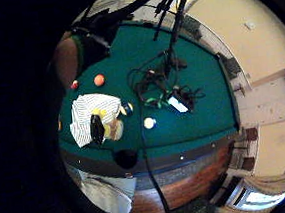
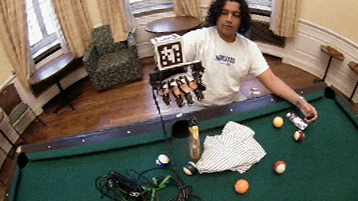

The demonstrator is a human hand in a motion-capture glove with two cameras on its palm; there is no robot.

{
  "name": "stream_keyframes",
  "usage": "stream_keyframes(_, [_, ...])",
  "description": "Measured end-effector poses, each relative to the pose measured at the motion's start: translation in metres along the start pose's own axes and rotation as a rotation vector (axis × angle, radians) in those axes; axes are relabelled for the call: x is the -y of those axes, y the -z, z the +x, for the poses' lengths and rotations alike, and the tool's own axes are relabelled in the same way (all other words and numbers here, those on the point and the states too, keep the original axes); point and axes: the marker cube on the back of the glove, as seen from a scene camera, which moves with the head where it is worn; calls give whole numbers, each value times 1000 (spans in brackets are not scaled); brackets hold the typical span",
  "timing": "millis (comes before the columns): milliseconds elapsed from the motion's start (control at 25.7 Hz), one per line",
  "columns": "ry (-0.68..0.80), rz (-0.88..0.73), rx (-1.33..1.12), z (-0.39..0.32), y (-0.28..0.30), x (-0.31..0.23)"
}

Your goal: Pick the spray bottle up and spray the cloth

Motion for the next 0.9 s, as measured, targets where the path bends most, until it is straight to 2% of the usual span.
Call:
stream_keyframes(545, [-62,-61,69,6,-57,-18])
stream_keyframes(896, [-138,6,318,1,-85,-32])
